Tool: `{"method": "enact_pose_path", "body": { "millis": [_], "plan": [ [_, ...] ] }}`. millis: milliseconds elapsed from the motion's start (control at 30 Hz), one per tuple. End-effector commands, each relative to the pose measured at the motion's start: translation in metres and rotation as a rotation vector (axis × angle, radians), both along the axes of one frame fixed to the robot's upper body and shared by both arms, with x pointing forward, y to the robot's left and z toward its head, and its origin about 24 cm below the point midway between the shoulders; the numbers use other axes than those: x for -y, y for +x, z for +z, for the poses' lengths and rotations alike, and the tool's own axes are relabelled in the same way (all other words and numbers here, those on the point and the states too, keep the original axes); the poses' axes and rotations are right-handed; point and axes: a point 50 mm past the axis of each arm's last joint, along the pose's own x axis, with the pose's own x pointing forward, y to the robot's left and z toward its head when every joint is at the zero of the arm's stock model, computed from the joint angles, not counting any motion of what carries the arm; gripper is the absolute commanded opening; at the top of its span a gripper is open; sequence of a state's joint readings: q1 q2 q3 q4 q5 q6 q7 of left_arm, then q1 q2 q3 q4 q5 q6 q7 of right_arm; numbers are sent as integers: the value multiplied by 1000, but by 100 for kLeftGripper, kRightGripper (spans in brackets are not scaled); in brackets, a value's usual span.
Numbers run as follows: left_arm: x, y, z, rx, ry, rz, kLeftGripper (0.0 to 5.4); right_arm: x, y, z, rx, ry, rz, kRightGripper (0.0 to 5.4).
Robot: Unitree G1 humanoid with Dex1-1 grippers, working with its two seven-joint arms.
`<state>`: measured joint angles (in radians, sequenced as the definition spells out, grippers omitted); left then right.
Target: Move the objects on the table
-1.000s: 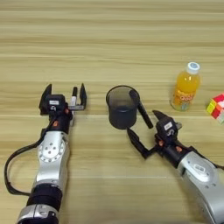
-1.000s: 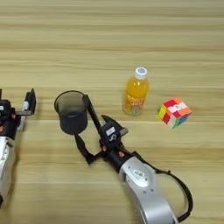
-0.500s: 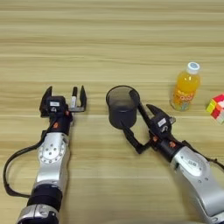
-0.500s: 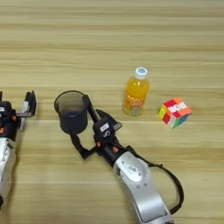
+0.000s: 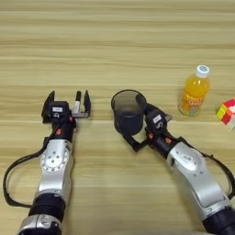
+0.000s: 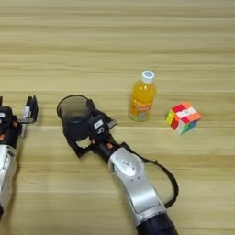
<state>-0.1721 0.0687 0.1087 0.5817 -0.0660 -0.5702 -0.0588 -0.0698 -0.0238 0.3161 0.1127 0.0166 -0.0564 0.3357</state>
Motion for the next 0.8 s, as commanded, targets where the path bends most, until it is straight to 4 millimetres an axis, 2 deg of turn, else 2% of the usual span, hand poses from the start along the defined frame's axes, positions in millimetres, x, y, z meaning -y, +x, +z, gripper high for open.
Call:
{"method": "enact_pose_path", "body": {
  "millis": [33, 667, 800],
  "plan": [
    [1, 1, 1, 3, 8, -4, 540, -4, 6, -1, 5, 0, 1, 538],
    [0, 1, 0, 1, 7, -1, 540, -19, 26, -8, 11, 18, 6, 538],
    [0, 1, 0, 1, 7, 0, 540, -20, 26, -9, 14, 28, 5, 503]
  ]
}}
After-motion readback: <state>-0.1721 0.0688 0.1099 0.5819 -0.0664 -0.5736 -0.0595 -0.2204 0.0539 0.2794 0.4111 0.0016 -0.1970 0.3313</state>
